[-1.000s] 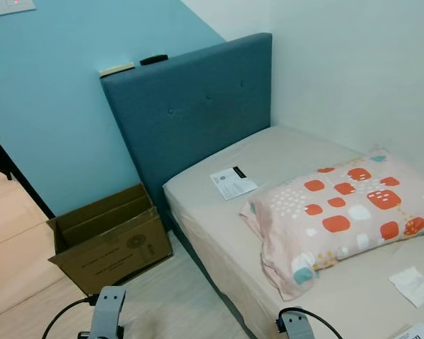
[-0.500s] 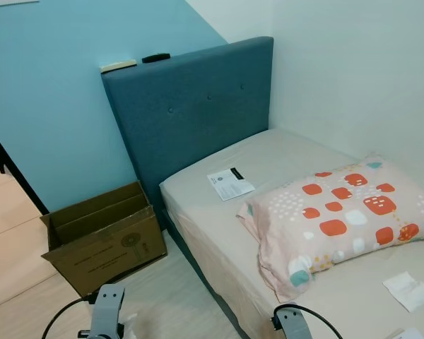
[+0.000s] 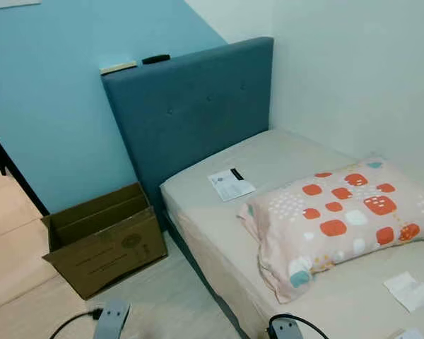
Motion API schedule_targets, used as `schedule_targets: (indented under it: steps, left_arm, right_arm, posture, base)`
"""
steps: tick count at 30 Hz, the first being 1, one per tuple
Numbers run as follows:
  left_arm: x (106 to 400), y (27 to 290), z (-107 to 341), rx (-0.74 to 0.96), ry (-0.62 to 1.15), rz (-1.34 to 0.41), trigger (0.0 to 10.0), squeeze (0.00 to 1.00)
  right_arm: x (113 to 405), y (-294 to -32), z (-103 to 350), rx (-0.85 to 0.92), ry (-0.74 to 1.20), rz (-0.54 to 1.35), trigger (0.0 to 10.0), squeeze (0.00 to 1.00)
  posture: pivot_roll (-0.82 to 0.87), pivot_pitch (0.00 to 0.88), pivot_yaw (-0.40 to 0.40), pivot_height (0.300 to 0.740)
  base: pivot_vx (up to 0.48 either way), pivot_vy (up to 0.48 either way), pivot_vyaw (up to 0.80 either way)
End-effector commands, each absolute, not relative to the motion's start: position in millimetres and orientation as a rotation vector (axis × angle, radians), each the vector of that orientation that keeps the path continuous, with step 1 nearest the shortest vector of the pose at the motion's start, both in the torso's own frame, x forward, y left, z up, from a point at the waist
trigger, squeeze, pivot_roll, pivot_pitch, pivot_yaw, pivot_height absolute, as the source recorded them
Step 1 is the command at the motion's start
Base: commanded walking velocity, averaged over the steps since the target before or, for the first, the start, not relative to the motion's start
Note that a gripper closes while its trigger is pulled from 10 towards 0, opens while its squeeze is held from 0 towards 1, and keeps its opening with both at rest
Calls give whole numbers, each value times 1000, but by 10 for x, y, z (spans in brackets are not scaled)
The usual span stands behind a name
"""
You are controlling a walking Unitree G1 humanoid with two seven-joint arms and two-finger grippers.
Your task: Clean up the room
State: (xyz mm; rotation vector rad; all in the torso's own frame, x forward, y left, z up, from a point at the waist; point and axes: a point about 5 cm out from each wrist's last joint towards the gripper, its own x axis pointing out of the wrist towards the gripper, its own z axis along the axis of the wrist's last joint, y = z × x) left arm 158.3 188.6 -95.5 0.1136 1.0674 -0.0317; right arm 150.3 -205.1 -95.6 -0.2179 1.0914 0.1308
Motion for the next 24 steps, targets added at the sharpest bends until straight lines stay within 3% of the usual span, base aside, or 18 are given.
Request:
schedule_targets:
  steps: [1,24]
  left_arm:
    - [1551,1982,-956,148,1084,-32,10000,0]
    - [1795,1738,-880,24,1010,-13,10000,0]
  right_arm:
    - [1480,-2017,-971,-199,1100,129,10000,0]
    - [1614,-2064,-907,-142,1051,98,10000,0]
  posture:
    - [-129,0,23,740]
    - [-169,0,41,740]
  base:
    - [0,0,0]
    - [0,0,0]
